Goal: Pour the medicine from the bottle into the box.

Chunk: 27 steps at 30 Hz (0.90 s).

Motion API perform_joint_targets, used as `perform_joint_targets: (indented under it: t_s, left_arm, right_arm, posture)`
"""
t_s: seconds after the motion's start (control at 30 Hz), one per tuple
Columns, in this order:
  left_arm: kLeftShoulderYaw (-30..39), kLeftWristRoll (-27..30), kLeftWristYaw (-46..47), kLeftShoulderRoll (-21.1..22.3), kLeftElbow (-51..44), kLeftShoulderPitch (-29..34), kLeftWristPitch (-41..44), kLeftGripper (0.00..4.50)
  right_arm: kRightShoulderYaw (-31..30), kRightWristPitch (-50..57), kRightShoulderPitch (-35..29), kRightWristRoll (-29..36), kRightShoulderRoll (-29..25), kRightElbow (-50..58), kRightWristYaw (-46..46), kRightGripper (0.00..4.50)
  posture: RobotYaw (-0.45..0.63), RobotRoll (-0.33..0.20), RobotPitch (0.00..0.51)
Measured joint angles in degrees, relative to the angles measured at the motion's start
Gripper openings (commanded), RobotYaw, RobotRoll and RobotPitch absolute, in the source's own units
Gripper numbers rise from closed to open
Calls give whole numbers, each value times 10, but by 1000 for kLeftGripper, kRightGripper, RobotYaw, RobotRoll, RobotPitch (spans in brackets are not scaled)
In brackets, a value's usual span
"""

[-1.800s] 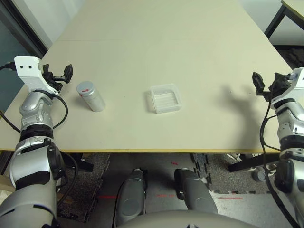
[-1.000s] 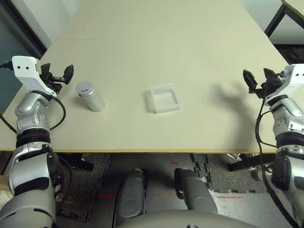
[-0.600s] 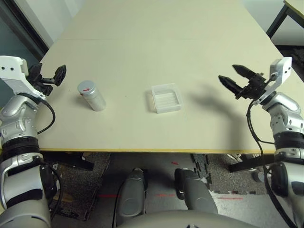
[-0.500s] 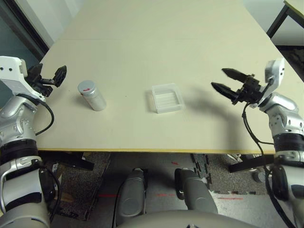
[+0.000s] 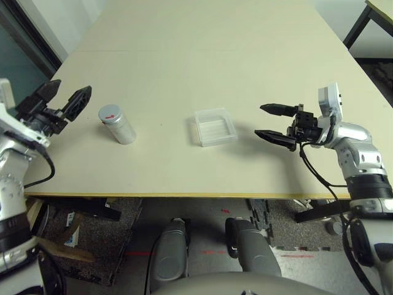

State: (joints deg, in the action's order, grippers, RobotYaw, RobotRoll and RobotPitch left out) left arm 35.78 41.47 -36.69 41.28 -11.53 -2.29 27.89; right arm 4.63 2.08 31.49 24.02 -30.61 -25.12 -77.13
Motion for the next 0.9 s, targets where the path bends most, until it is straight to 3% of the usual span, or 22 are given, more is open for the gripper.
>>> perform_joint_targets:
  t_s: [0.17,0.4,0.9]
  left_arm:
    - [1,-1,-1,-25,-28,55,-6,4492]
    - [-31,-47,-4,-53,-28,82,-58,4492]
    - [-105,-126,-41,-71,80,33,-190,4492]
  right_arm:
    - [-3,-8,15,-3,3,-19,-5,4500]
    - [-6,-15,23,-9,5,-23,-9,4500]
    - [-6,-19,23,-11,2,-19,3,4500]
  posture:
    - [143,0,181]
    - [128,0,179]
    - [74,0,178]
